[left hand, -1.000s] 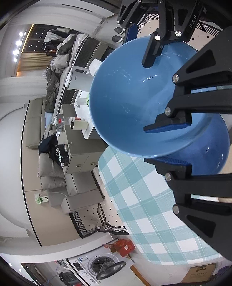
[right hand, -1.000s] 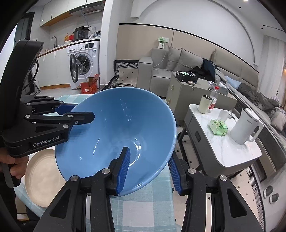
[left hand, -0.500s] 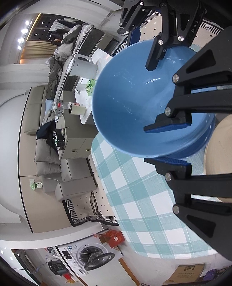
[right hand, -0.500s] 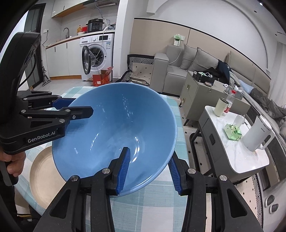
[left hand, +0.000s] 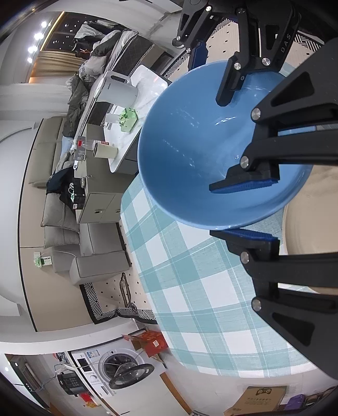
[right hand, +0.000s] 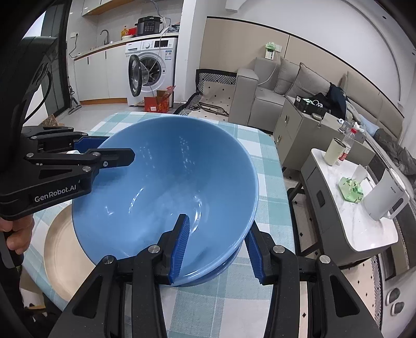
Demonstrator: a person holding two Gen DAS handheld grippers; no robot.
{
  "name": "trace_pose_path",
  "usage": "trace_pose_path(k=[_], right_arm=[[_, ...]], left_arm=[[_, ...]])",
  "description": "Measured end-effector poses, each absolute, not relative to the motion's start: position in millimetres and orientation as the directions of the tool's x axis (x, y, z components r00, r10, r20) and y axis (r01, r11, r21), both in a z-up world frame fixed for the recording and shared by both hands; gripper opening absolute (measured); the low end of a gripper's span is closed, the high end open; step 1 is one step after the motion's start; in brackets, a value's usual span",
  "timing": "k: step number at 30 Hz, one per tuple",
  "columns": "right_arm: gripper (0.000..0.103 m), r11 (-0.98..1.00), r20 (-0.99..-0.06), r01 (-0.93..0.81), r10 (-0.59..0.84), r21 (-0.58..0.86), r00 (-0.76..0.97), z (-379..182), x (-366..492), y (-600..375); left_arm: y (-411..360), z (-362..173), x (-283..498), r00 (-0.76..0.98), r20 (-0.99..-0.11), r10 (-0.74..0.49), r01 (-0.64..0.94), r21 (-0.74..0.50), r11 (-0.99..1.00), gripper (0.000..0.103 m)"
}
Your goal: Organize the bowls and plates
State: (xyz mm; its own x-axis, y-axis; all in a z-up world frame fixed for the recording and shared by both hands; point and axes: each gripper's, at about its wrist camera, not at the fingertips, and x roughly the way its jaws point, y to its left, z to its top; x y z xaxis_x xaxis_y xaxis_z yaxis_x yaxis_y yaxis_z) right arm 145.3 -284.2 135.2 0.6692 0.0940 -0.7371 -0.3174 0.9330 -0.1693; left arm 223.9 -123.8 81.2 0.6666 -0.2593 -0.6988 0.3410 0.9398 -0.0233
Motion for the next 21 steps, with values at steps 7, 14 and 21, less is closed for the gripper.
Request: trace_pose_path(k=[7,14,21], right_arm=[[0.043,0.932,-0.756,-0.324,0.092,-0.165,0.649,124.4,149.5,-285.0],[0.043,0.933,-0.764,-0.319,0.082,-0.167,0.64,116.5,154.5,-289.3],[0.043,0.933,-0.775,-0.317,0.072,-0.17,0.628,108.2,157.8,-290.0]], left_arm=[[-122.3,69.9,225.1,0.652,-0.714,-0.254,0.336,-0.027,0.941,0.024],[-124.7,62.2,227.0,0.641,-0.725,-0.254,0.339,-0.03,0.94,0.024],[-127.7,52.5,231.5,0.63,-0.737,-0.247,0.338,-0.026,0.941,0.024]])
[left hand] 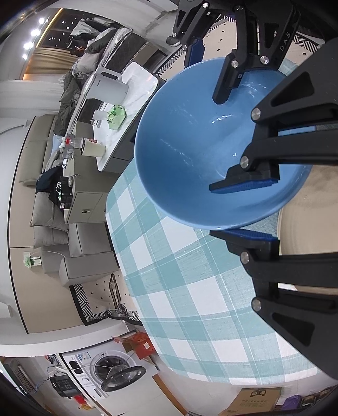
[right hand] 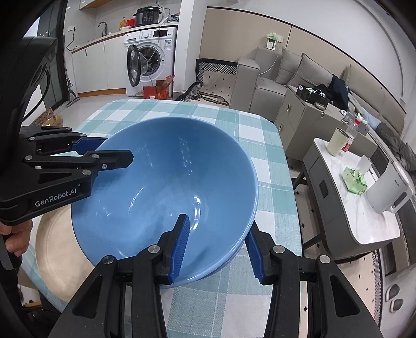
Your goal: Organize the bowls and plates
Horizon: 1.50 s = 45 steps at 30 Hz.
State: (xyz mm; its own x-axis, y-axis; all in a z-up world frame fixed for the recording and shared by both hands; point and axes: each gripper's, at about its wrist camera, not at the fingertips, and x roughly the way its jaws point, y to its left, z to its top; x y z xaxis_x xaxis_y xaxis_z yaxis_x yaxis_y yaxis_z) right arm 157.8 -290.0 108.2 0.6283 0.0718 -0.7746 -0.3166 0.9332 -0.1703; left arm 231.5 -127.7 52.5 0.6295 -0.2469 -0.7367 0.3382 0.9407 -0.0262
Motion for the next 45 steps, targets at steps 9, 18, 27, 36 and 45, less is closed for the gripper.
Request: trace_pose_path(k=[9,18,27,36,45], right_arm=[[0.043,0.935,-0.784,-0.308,0.057,-0.175,0.619,101.4,160.9,-292.5],[0.043,0.934,-0.787,-0.3,0.034,-0.194,0.616,94.6,162.2,-290.1],[0.043,0.926,-0.784,-0.289,-0.011,-0.242,0.62,86.9,163.6,-286.5],[0.043,0.913,-0.778,-0.275,-0.069,-0.302,0.624,75.9,165.6,-283.9],[0.043,0.907,-0.779,-0.269,-0.095,-0.324,0.619,69.3,167.4,-281.0]], left_arm=[[-134.3,46.2,233.1,0.629,-0.744,-0.226,0.339,0.001,0.941,0.024],[-138.0,39.9,235.5,0.632,-0.748,-0.203,0.337,0.029,0.941,0.024],[-141.4,31.6,238.0,0.627,-0.757,-0.183,0.336,0.051,0.941,0.024],[-143.8,25.9,239.3,0.625,-0.763,-0.166,0.333,0.068,0.941,0.024],[-145.7,21.6,240.7,0.619,-0.769,-0.159,0.333,0.074,0.94,0.024]])
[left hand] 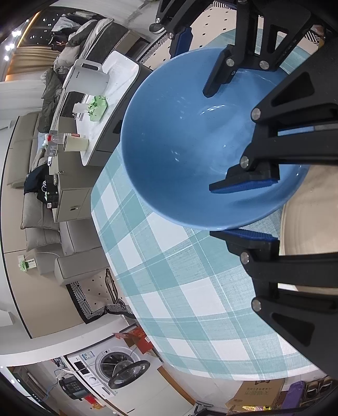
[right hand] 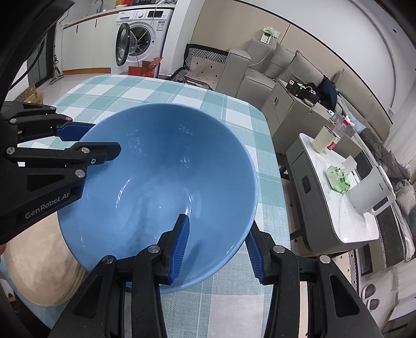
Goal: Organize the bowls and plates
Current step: 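Lower the light blue bowl into the dark blue bowl and open both grippers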
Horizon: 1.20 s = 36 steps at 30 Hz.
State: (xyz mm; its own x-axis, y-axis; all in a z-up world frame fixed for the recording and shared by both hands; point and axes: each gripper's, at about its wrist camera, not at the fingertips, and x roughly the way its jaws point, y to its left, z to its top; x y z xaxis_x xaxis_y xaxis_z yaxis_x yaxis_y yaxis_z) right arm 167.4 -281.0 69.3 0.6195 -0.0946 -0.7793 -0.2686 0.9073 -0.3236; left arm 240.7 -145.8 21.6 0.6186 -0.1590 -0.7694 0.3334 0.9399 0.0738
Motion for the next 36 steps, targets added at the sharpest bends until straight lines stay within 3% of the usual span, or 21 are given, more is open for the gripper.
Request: trace_pose_path(k=[13,18,20,25,33,34,35,36], right_arm=[[0.053,0.914,-0.783,-0.265,-0.084,-0.307,0.616,65.5,167.0,-281.5],[0.067,0.915,-0.78,-0.274,-0.066,-0.296,0.623,64.9,166.3,-279.7],[0.078,0.914,-0.775,-0.282,-0.052,-0.291,0.629,66.6,164.3,-278.8],[0.085,0.905,-0.766,-0.311,-0.025,-0.29,0.642,69.2,157.8,-278.6],[0.097,0.939,-0.722,-0.271,0.036,-0.212,0.691,87.8,147.6,-307.1],[0.098,0.945,-0.714,-0.267,0.055,-0.188,0.698,90.6,145.9,-311.9],[0.099,0.949,-0.71,-0.264,0.066,-0.172,0.701,92.8,145.3,-315.7],[0.1,0.952,-0.707,-0.263,0.08,-0.154,0.703,95.0,144.8,-319.2]], left_arm=[[-144.0,18.8,240.5,0.615,-0.771,-0.166,0.343,0.072,0.936,0.026],[-143.0,20.0,238.7,0.613,-0.769,-0.182,0.355,0.063,0.933,0.03],[-142.4,20.6,237.7,0.609,-0.769,-0.192,0.361,0.053,0.931,0.037],[-140.8,27.1,231.8,0.612,-0.758,-0.224,0.376,0.029,0.926,0.05],[-129.4,41.5,218.6,0.639,-0.728,-0.246,0.363,0.004,0.932,0.059],[-128.0,42.1,217.4,0.64,-0.727,-0.247,0.361,0.002,0.932,0.065],[-126.0,43.0,215.8,0.644,-0.724,-0.248,0.358,-0.001,0.934,0.081],[-124.3,43.5,214.7,0.652,-0.717,-0.246,0.352,-0.001,0.936,0.089]])
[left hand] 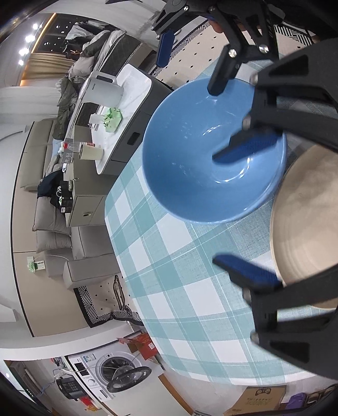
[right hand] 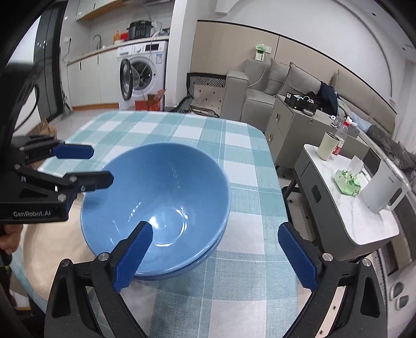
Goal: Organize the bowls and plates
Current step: 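Lower the light blue bowl into the dark blue bowl and open both grippers, then close both grippers on the rims of the nested blue bowls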
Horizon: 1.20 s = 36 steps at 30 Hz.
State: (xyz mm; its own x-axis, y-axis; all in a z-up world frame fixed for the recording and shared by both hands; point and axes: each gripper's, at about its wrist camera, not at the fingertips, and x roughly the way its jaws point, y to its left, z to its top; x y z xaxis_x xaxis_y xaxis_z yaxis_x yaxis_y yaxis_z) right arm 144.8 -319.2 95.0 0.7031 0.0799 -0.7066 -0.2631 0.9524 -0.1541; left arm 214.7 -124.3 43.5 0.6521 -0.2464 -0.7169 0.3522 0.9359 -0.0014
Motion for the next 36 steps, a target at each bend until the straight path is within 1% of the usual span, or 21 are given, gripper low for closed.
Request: trace_pose_path(k=[1,2,6,15,19,27,36], right_arm=[[0.102,0.955,-0.706,-0.266,0.1,-0.129,0.702,96.8,144.6,-323.1],[0.102,0.958,-0.704,-0.269,0.125,-0.098,0.699,98.6,144.0,-327.4],[0.102,0.962,-0.698,-0.274,0.189,-0.01,0.69,102.5,143.1,-340.9],[0.102,0.975,-0.706,-0.219,0.185,0.044,0.684,98.9,150.8,-363.2],[0.102,0.973,-0.711,-0.207,0.217,0.102,0.669,97.0,153.7,-371.6],[0.102,0.973,-0.735,-0.202,0.217,0.11,0.643,85.7,159.8,-368.3],[0.102,0.964,-0.745,-0.218,0.257,0.153,0.615,73.2,167.4,-361.6]], left_arm=[[-121.8,45.0,212.8,0.667,-0.705,-0.242,0.34,-0.001,0.94,0.101],[-119.5,46.4,211.1,0.679,-0.694,-0.241,0.331,-0.004,0.944,0.103],[-110.3,47.0,212.3,0.675,-0.689,-0.263,0.319,-0.049,0.946,0.103],[-98.2,36.8,221.0,0.665,-0.705,-0.246,0.262,-0.088,0.961,0.103],[-100.5,32.5,221.4,0.657,-0.714,-0.243,0.264,-0.083,0.961,0.103],[-103.6,25.4,225.7,0.637,-0.729,-0.251,0.263,-0.101,0.96,0.103],[-107.4,18.4,231.4,0.614,-0.741,-0.27,0.268,-0.127,0.955,0.102]])
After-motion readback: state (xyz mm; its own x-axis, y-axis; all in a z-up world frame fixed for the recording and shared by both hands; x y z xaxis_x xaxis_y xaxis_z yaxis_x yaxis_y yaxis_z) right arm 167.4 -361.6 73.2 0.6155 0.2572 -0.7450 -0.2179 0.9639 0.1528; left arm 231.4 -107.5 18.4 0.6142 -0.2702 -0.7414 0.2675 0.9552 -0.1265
